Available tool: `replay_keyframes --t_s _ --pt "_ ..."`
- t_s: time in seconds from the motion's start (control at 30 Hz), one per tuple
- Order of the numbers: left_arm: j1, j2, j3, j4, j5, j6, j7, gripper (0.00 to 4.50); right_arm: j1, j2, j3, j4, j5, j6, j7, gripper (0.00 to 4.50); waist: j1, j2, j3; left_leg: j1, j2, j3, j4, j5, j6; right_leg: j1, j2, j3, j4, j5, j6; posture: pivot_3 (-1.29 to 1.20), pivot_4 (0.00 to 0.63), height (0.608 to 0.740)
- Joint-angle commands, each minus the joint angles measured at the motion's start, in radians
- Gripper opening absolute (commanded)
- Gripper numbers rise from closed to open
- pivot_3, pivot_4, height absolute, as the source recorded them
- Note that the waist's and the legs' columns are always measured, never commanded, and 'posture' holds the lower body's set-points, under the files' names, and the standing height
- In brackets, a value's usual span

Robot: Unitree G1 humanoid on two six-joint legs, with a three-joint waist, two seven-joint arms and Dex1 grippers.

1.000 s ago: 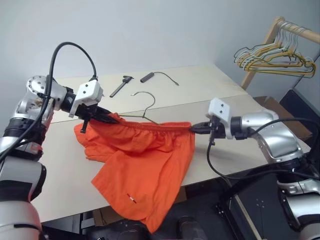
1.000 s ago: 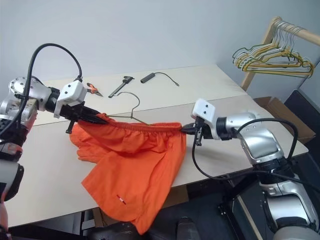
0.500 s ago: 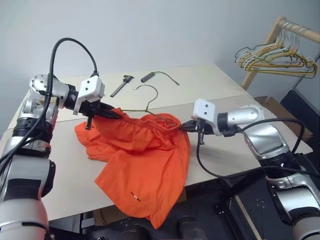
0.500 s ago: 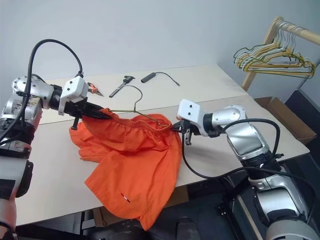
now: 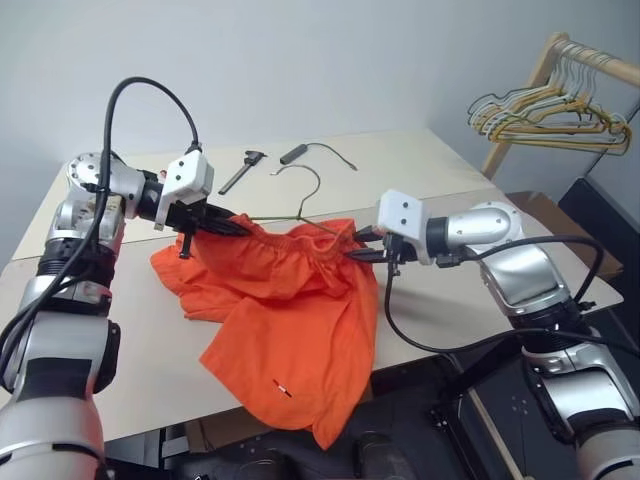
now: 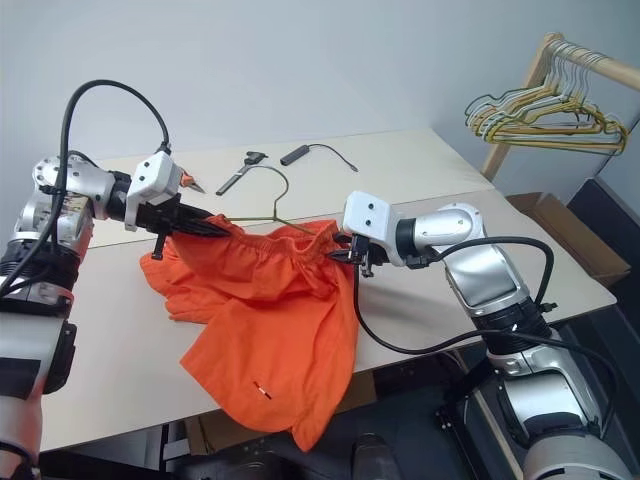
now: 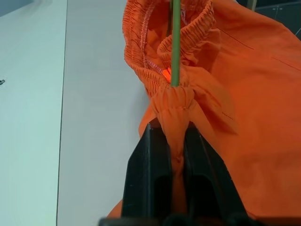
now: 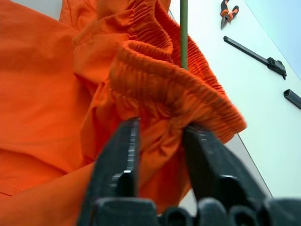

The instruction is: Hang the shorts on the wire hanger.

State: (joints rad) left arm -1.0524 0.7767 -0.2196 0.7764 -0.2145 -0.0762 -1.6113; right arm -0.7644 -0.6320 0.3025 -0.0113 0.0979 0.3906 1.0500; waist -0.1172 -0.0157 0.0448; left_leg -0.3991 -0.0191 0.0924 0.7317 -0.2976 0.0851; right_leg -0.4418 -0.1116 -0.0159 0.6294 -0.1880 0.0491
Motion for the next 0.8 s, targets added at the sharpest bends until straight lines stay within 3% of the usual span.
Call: replay_keyframes --t_s 0.03,0.2,0.37,0.57,0.8 --pt "-0.006 0.009 0.037 -0.033 -0.016 0.017 -0.003 0.0 0.009 0.0 -0.022 0.022 -0.024 -0.022 -0.03 2.42 -0.004 0.0 0.0 0.0 0.0 0.0 0.0 0.0 0.0 0.0 0.0 0.0 0.0 0.0 0.0 -0.16 0.0 0.74" --pt "0.007 0.015 0.043 -0.053 -0.018 0.035 -0.003 0.0 0.019 0.027 -0.075 0.049 -0.002 0.062 -0.096 2.42 -0.008 0.0 0.0 0.0 0.0 0.0 0.0 0.0 0.0 0.0 0.0 0.0 0.0 0.0 0.0 -0.15 0.0 0.74" --pt "0.015 0.023 0.023 -0.072 -0.062 0.037 -0.003 0.0 0.045 0.03 -0.115 0.037 0.069 0.049 -0.041 2.42 -0.008 0.0 0.0 0.0 0.0 0.0 0.0 0.0 0.0 0.0 0.0 0.0 0.0 0.0 0.0 -0.17 0.0 0.74" --pt "0.019 0.064 -0.061 -0.122 -0.214 0.035 -0.003 0.0 0.044 0.002 -0.132 0.071 0.166 -0.033 0.152 2.42 -0.01 0.0 0.0 0.0 0.0 0.0 0.0 0.0 0.0 0.0 -0.001 0.001 0.0 0.0 0.0 -0.18 0.0 0.74" --pt "0.001 0.063 -0.098 -0.106 -0.24 0.004 -0.003 0.0 -0.04 0.008 -0.112 0.156 0.204 0.033 0.269 2.42 -0.014 0.0 0.0 0.001 0.0 0.0 0.0 -0.001 0.002 0.0 -0.001 0.001 0.0 0.001 0.001 -0.18 0.0 0.74"
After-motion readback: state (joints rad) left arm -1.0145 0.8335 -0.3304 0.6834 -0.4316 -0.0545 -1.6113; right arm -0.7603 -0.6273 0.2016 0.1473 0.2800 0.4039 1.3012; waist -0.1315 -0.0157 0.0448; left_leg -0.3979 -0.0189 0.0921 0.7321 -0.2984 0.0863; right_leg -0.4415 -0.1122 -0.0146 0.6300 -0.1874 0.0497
